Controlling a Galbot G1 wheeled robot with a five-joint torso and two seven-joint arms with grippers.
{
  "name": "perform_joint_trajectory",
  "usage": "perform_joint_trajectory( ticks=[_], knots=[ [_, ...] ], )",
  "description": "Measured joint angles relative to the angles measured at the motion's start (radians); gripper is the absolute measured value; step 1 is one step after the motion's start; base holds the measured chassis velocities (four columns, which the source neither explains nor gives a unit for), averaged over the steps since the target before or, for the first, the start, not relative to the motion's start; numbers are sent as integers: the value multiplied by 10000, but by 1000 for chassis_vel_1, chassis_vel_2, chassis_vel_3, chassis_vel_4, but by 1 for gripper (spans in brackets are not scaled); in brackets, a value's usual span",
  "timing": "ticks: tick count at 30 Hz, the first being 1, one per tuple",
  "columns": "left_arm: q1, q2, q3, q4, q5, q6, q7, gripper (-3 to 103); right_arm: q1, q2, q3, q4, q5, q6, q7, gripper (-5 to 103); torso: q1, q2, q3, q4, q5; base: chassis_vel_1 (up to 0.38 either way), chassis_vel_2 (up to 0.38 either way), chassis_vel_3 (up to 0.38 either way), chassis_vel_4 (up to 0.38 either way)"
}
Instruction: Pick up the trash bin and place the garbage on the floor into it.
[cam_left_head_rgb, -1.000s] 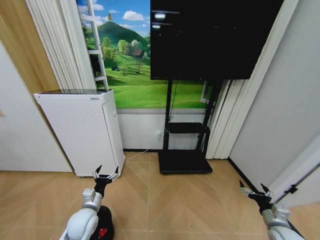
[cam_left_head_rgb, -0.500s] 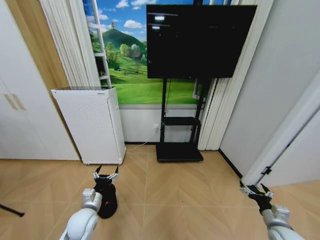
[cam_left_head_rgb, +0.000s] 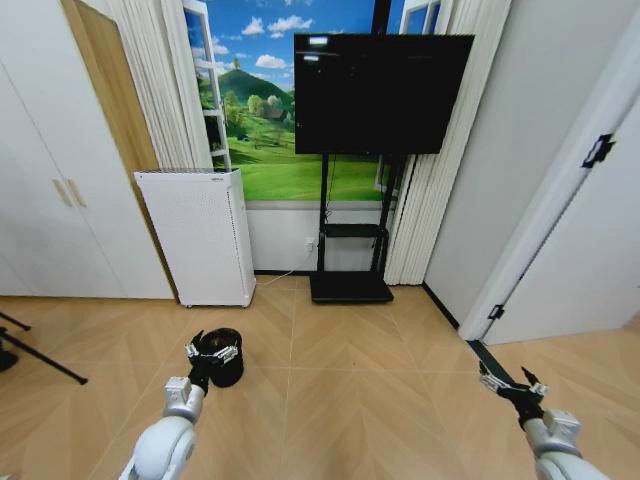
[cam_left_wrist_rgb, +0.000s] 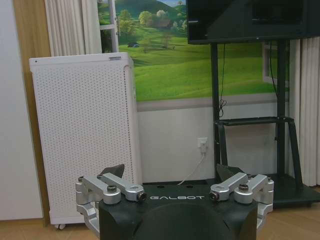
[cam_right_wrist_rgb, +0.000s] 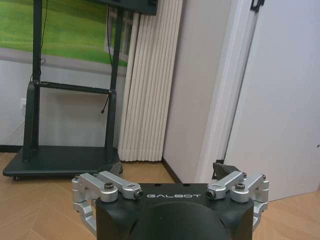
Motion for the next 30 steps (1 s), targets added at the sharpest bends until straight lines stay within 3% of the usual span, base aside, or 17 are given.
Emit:
perform_joint_trajectory(
  ticks=[3, 4, 5, 7, 9, 10, 15, 16, 19, 22, 27, 30],
  knots=[
    [0, 2, -2, 0, 0, 0, 0, 100, -2, 6, -4, -1, 1, -1, -3, 100, -1, -1, -1, 2, 34, 378, -357, -358, 330],
    [0, 2, -2, 0, 0, 0, 0, 100, -2, 6, -4, -1, 1, -1, -3, 100, -1, -1, -1, 2, 34, 397, -393, -375, 361],
    [-1, 1, 0, 0, 0, 0, 2, 100, 1, 1, -1, -1, 1, 0, 0, 100, 0, 0, -1, 0, 3, 353, -393, -356, 377],
    [2, 1, -1, 2, 0, 1, -1, 100, 0, 1, -2, 2, 0, 0, -2, 100, -2, 0, 0, 5, 4, 345, -378, -356, 360],
    [-1, 2, -3, 1, 1, 0, -3, 100, -3, 6, -4, -1, 1, -1, -2, 100, -1, -1, -1, 0, 36, 348, -351, -363, 350],
    [0, 0, 0, 0, 0, 0, 2, 100, 1, 0, 0, 0, 0, 0, 0, 100, 0, 0, -1, 0, 7, 336, -356, -362, 344],
    [2, 1, -2, 1, 0, 0, -1, 100, -5, 5, -3, -2, 1, -1, -1, 100, -6, 2, -4, -1, 28, 305, -319, -327, 304],
    [2, 1, -1, 1, 0, 0, -1, 100, -3, 3, -2, 0, 0, 0, -1, 100, -7, 3, -4, 6, 6, 136, -121, -224, 229],
    [3, 1, -4, 1, 0, 1, -11, 100, -3, 4, -2, 0, 0, 0, -1, 100, -8, 3, -5, 6, 13, 136, -16, -148, 153],
    [0, 1, 0, 0, 0, 1, 1, 100, -3, 4, -1, -1, 1, 0, 0, 100, -5, 1, -2, -12, 20, -40, -47, -85, 11],
    [-2, 1, 0, 0, 0, 0, 1, 100, 4, 2, -2, -1, 0, 0, -1, 100, 8, -4, 3, 9, 17, -62, 35, 81, -34],
    [-2, 1, -1, 1, 0, 0, 1, 100, 4, 2, -2, 0, 0, 0, -1, 100, 8, -3, 3, 6, 17, -32, 41, 62, -9]
  ],
)
